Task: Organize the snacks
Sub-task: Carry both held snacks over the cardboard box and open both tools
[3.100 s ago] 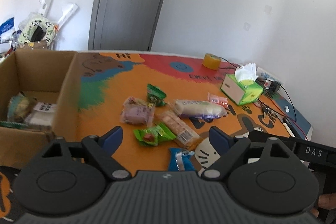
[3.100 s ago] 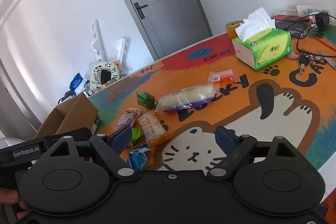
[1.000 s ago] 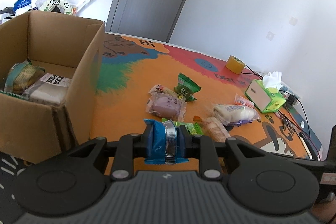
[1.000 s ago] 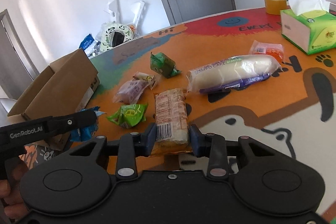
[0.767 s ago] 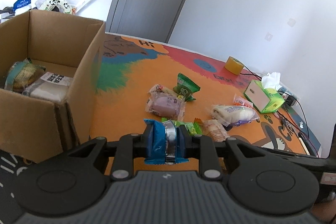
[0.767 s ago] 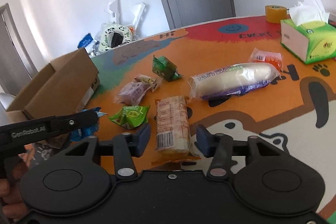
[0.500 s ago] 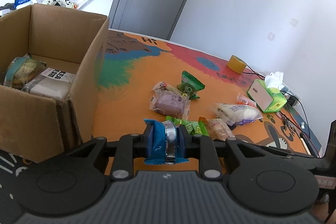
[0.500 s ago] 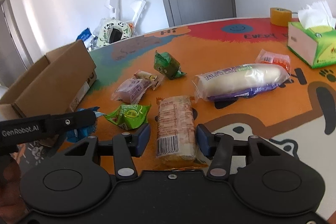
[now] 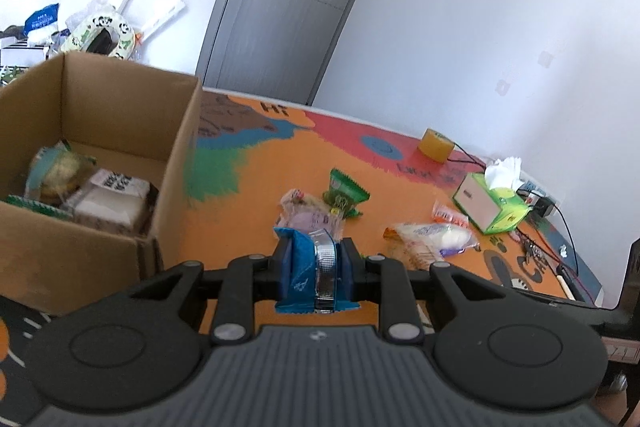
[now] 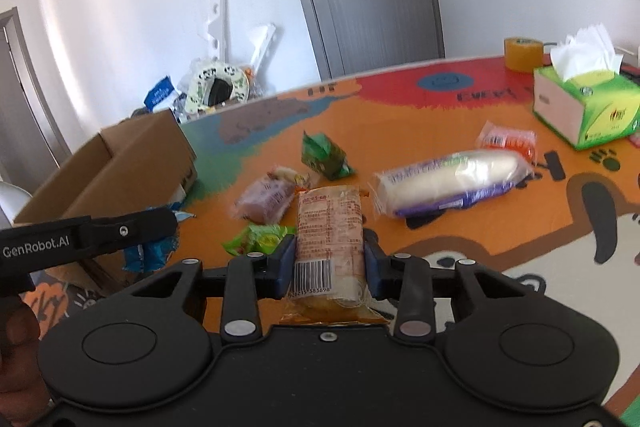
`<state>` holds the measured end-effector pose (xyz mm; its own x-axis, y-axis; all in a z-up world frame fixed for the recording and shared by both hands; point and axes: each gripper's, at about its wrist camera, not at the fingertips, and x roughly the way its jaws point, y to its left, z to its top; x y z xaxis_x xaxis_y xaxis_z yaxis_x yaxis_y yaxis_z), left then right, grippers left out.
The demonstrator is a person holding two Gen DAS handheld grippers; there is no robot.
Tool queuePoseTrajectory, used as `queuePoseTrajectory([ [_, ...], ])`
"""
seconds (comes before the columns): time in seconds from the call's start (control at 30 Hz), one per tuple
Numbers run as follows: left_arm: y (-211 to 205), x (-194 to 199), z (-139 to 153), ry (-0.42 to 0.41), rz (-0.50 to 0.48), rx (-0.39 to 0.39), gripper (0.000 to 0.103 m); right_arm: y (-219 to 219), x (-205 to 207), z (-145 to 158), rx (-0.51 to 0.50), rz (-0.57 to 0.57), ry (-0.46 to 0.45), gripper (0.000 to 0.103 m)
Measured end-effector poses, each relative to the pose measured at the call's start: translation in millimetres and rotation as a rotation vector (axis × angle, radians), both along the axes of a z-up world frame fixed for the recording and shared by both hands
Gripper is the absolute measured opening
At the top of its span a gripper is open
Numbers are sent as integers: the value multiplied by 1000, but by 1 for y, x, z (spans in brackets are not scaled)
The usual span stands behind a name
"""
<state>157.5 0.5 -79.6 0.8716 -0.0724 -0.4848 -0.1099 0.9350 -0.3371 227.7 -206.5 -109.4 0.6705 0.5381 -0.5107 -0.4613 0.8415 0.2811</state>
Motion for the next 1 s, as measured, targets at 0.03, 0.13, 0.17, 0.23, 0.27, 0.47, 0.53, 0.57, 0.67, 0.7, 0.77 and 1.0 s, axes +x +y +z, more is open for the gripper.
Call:
queuePoseTrajectory([
  [0.03, 1, -2, 3, -5, 1, 3, 24, 0, -1, 2, 10, -1, -3, 36],
  [0.13, 3, -7, 12, -23, 9, 13, 24, -1, -4, 11, 33, 0, -20, 36],
  [0.17, 5, -9, 15, -33, 13, 18, 24, -1, -6, 14, 38, 1, -27, 36],
  [0.23, 8, -12, 20, -46, 21, 23, 24, 1, -9, 19, 48, 5, -39, 36],
  [0.27, 9, -14, 22, -51, 26, 23, 24, 2, -10, 21, 53, 6, -42, 36],
  [0.47, 23, -25, 34, -83, 53, 26, 24, 10, -16, 34, 78, 18, -67, 36],
  [0.53, 29, -28, 37, -91, 62, 25, 24, 14, -17, 38, 85, 22, -75, 36],
  [0.57, 32, -29, 39, -96, 66, 25, 24, 17, -18, 40, 87, 24, -78, 36],
  [0.67, 42, -35, 44, -114, 83, 27, 24, 23, -20, 45, 92, 33, -90, 36],
  [0.7, 46, -37, 45, -119, 90, 26, 24, 26, -20, 47, 94, 37, -93, 36],
  [0.77, 51, -39, 48, -124, 101, 24, 24, 31, -21, 50, 100, 43, -97, 36],
  [1.0, 74, -45, 53, -144, 133, 25, 24, 50, -21, 57, 106, 74, -118, 36],
])
